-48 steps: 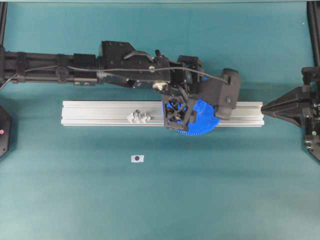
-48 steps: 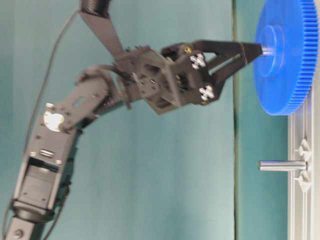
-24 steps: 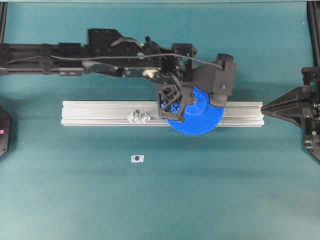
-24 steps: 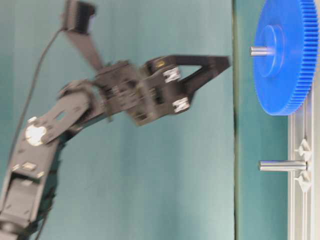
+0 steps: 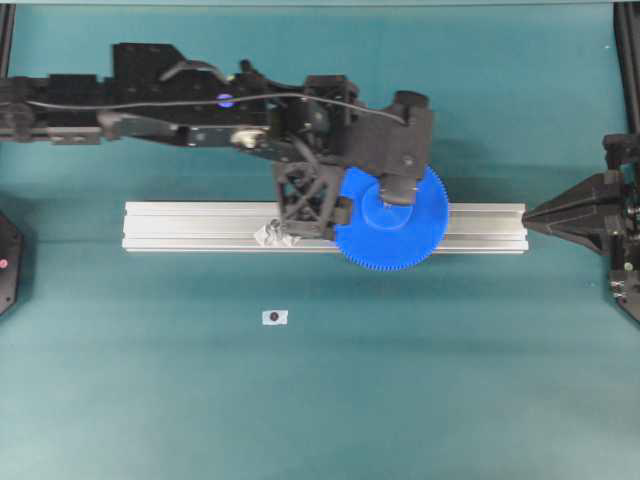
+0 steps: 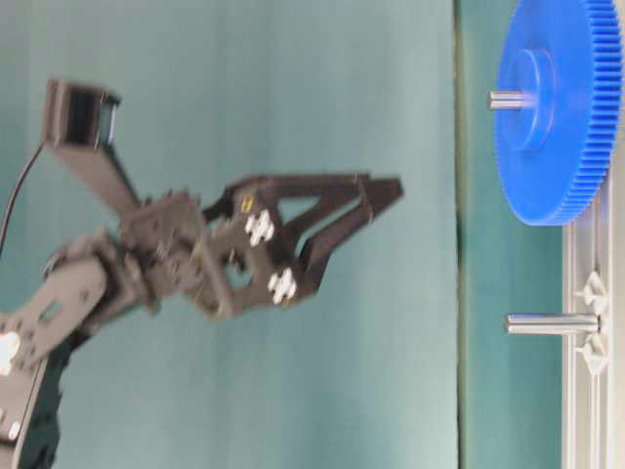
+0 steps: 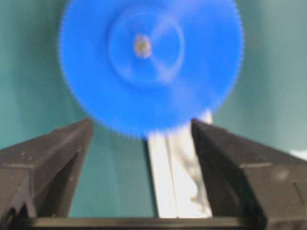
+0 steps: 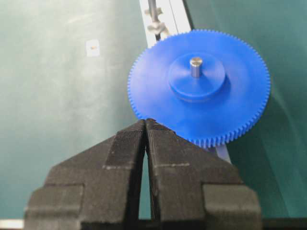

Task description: Insert the large gear onto the shaft.

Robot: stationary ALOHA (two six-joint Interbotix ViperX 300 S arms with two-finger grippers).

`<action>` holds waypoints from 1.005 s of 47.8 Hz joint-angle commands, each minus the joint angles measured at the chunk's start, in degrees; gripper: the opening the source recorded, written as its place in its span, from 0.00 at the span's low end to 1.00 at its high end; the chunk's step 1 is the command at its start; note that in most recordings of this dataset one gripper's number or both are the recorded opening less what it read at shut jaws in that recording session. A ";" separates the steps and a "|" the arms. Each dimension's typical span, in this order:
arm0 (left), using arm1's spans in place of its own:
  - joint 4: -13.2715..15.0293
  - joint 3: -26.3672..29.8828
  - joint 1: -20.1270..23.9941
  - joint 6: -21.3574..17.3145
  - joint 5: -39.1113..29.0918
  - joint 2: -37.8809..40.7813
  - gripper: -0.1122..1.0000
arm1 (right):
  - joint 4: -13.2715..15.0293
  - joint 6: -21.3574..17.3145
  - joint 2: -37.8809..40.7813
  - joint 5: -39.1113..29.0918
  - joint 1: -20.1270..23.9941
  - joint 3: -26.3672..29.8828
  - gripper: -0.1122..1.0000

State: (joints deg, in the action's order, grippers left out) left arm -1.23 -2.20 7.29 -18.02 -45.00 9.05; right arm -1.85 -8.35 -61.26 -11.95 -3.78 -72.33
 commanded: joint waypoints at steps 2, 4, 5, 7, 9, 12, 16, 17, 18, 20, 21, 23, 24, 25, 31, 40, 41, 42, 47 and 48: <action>-0.09 -2.11 -0.09 0.26 1.93 -4.92 0.82 | 0.09 -0.35 -0.88 0.26 0.00 0.62 0.19; 0.00 -3.43 -0.09 0.26 2.99 -6.33 0.82 | 0.09 -0.35 -1.58 0.26 -0.09 0.62 0.19; 0.00 -4.04 -0.09 0.35 3.60 -7.03 0.82 | 0.18 -0.35 -2.02 0.09 -0.09 0.70 0.19; 0.00 -5.45 -0.09 0.62 4.75 -8.35 0.82 | 0.09 -0.35 -2.72 -0.09 -0.09 0.62 0.19; 0.00 -6.77 -0.09 1.05 5.98 -9.84 0.82 | 0.18 -0.35 -3.52 -0.35 -0.09 0.70 0.19; 0.00 -8.79 -0.09 2.02 7.82 -12.13 0.82 | 0.26 -0.35 -4.13 -0.88 -0.09 0.88 0.19; 0.00 -11.78 -0.09 3.34 10.20 -15.21 0.82 | 0.26 -0.35 -4.22 -0.97 -0.09 0.88 0.19; 0.00 -12.39 -0.09 3.60 10.55 -15.82 0.82 | 0.35 -0.35 -4.13 -0.88 -0.09 0.88 0.19; 0.00 -13.10 -0.09 3.87 10.72 -16.35 0.82 | 0.35 -0.35 -4.13 -0.88 -0.09 0.97 0.19; 0.00 -14.33 -0.09 4.31 10.90 -17.40 0.82 | 0.35 -0.35 -4.04 -0.88 -0.09 0.97 0.19; 0.00 -14.85 -0.09 4.57 10.90 -17.93 0.82 | 0.35 -0.35 -4.04 -0.88 -0.09 0.97 0.19; 0.00 -16.00 -0.18 4.92 10.90 -18.90 0.82 | 0.35 -0.35 -3.96 -0.79 -0.09 1.05 0.19; 0.00 -16.52 -0.09 5.19 10.99 -19.34 0.82 | 0.35 -0.35 -3.96 -0.88 -0.09 1.05 0.19; 0.00 -16.96 -0.09 5.36 10.99 -19.86 0.82 | 0.26 -0.35 -3.96 -0.88 -0.09 1.05 0.19; 0.00 -19.34 -0.09 6.59 11.51 -22.50 0.82 | 0.35 -0.35 -3.96 -1.14 -0.09 1.14 0.19; 0.00 -22.68 -0.18 7.56 12.74 -25.93 0.82 | 0.35 -0.35 -4.04 -2.20 0.35 1.58 0.19; 0.00 -23.20 -0.09 7.65 12.83 -26.28 0.82 | 0.35 -0.35 -4.04 -2.37 0.35 1.67 0.19; 0.00 -23.73 -0.18 7.73 12.83 -26.63 0.82 | 0.35 -0.35 -4.04 -2.64 0.35 1.67 0.19; 0.00 -26.28 -0.09 8.70 13.01 -28.48 0.82 | 0.26 -0.35 -4.13 -2.72 0.26 1.41 0.19; 0.00 -26.72 -0.09 8.96 13.18 -28.92 0.82 | 0.35 -0.35 -4.13 -2.64 0.35 1.49 0.19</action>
State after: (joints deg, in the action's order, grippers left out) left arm -1.23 -28.13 7.29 -9.49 -32.61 -17.40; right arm -1.58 -8.26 -65.83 -14.85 -3.60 -72.33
